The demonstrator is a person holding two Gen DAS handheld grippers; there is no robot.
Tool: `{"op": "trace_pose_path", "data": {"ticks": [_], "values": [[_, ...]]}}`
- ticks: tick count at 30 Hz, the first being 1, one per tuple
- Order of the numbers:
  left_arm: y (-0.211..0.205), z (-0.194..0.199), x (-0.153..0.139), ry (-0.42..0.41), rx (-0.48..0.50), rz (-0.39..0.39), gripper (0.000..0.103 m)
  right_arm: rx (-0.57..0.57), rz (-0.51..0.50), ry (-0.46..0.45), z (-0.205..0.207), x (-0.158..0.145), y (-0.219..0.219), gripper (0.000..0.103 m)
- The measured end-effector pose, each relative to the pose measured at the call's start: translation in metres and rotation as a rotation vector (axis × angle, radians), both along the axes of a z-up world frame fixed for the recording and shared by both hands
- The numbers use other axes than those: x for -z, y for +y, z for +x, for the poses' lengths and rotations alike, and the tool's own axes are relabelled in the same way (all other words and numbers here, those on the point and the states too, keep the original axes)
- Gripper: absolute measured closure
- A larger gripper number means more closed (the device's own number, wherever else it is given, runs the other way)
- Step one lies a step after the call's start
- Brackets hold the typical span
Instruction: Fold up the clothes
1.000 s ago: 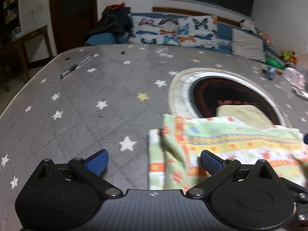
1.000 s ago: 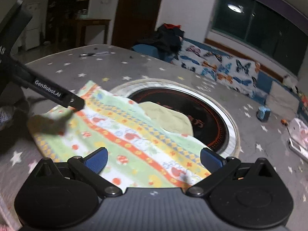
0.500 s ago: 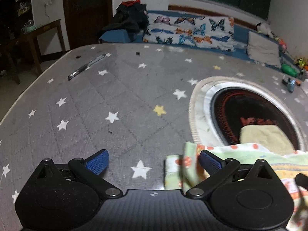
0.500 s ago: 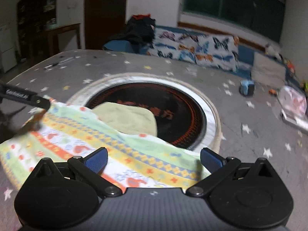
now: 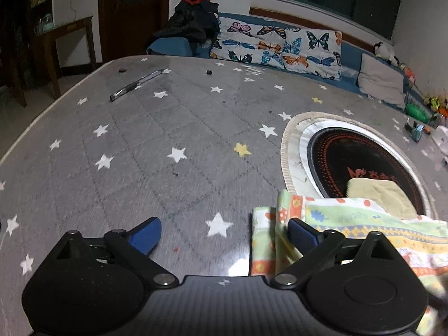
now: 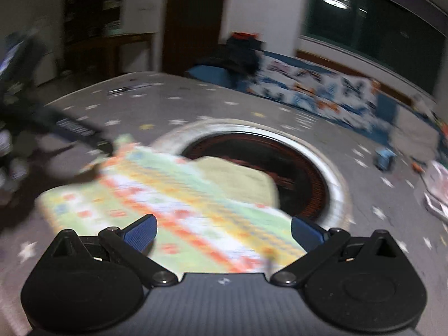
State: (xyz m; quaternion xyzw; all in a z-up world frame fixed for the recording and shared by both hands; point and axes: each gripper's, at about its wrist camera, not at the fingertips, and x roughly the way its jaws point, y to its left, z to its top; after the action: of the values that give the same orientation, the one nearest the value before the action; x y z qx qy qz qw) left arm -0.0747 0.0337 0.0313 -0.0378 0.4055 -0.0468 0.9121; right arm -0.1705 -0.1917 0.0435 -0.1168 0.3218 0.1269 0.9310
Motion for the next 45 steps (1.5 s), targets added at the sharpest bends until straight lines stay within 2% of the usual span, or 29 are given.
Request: {"op": "trace_pose_path", "data": {"ticks": [5, 9, 13, 15, 17, 21, 22, 25, 27, 33, 40, 42, 45], "values": [[0.019, -0.014, -0.006, 0.011, -0.022, -0.066, 0.016, -0.173, -0.059, 0.007, -0.016, 0.003, 0.051, 0.01], [0.034, -0.023, -0.01, 0.019, -0.036, -0.113, 0.018, -0.296, -0.119, 0.001, -0.025, 0.011, 0.088, 0.016], [0.044, -0.032, -0.011, 0.035, -0.035, -0.163, 0.019, -0.381, -0.174, -0.012, -0.03, 0.02, 0.117, 0.028], [0.046, -0.035, -0.01, 0.046, -0.031, -0.186, 0.019, -0.4, -0.187, -0.012, -0.029, 0.024, 0.127, 0.04], [0.048, -0.038, -0.009, 0.063, -0.03, -0.218, 0.019, -0.412, -0.191, -0.007, -0.027, 0.025, 0.134, 0.043], [0.049, -0.04, -0.005, 0.096, -0.032, -0.282, 0.019, -0.42, -0.201, -0.001, -0.022, 0.024, 0.142, 0.063], [0.049, -0.04, -0.004, 0.104, -0.032, -0.296, 0.019, -0.422, -0.196, 0.003, -0.022, 0.024, 0.143, 0.07], [0.047, -0.042, -0.002, 0.107, -0.043, -0.317, 0.018, -0.42, -0.172, 0.006, -0.022, 0.02, 0.14, 0.082], [0.047, -0.042, -0.002, 0.123, -0.048, -0.364, 0.018, -0.415, -0.149, 0.0, -0.023, 0.015, 0.136, 0.088], [0.044, -0.039, 0.001, 0.178, -0.066, -0.509, 0.018, -0.398, -0.077, -0.016, -0.027, -0.002, 0.123, 0.094], [0.03, -0.034, 0.005, 0.223, -0.076, -0.607, 0.019, -0.378, 0.003, -0.022, -0.035, -0.02, 0.104, 0.096], [0.025, -0.033, 0.005, 0.224, -0.068, -0.611, 0.022, -0.378, 0.021, -0.023, -0.039, -0.023, 0.1, 0.096], [0.021, -0.033, 0.007, 0.227, -0.06, -0.617, 0.035, -0.385, 0.05, -0.019, -0.047, -0.026, 0.095, 0.096]]}}
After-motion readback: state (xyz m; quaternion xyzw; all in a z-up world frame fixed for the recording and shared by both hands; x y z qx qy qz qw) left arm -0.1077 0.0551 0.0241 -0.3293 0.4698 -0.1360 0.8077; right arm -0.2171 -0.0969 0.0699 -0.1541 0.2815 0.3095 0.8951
